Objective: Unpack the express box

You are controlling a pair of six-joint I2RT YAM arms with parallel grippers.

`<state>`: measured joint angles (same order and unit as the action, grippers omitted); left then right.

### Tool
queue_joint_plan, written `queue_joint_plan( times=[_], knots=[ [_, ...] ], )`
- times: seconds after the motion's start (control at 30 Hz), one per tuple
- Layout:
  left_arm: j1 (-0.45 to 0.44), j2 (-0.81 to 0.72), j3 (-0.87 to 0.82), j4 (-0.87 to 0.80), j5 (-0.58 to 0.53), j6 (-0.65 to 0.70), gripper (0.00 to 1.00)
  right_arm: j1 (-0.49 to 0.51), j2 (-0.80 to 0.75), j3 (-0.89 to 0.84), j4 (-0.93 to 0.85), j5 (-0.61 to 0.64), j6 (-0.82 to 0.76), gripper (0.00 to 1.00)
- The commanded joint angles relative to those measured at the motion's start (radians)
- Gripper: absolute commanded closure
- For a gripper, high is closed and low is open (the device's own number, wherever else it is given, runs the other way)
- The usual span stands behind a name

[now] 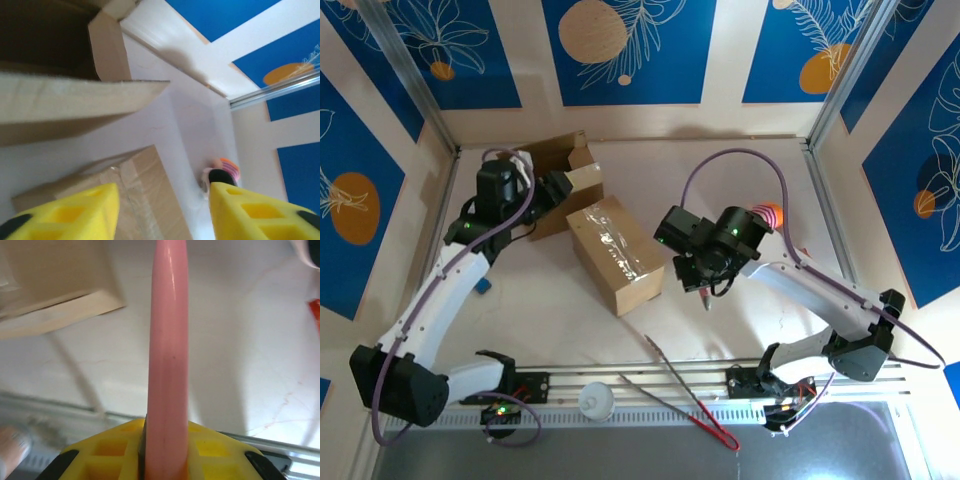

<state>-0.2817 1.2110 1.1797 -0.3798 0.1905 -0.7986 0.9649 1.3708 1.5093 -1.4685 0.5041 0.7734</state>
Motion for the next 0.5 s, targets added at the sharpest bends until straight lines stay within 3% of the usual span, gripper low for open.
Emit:
queue_joint_plan(
  times=[0.0,0.1,0.3,0.47],
  knots=[
    [0.018,0.116,0.07,-0.181,-0.087,0.153,0.64,-0.028,0.019,-0.091,0.041,0.125,0.125,1.0],
    [0.018,0.196,0.093,-0.179,-0.106,0.204,0.73,-0.027,0.037,-0.169,0.1,0.109,0.197,1.0],
    [0.018,0.259,0.067,-0.126,-0.143,0.254,0.74,0.005,0.106,-0.26,0.265,0.019,0.284,1.0],
    [0.018,0.291,0.045,-0.084,-0.21,0.287,0.74,0.048,0.206,-0.23,0.341,-0.022,0.312,1.0]
  ],
)
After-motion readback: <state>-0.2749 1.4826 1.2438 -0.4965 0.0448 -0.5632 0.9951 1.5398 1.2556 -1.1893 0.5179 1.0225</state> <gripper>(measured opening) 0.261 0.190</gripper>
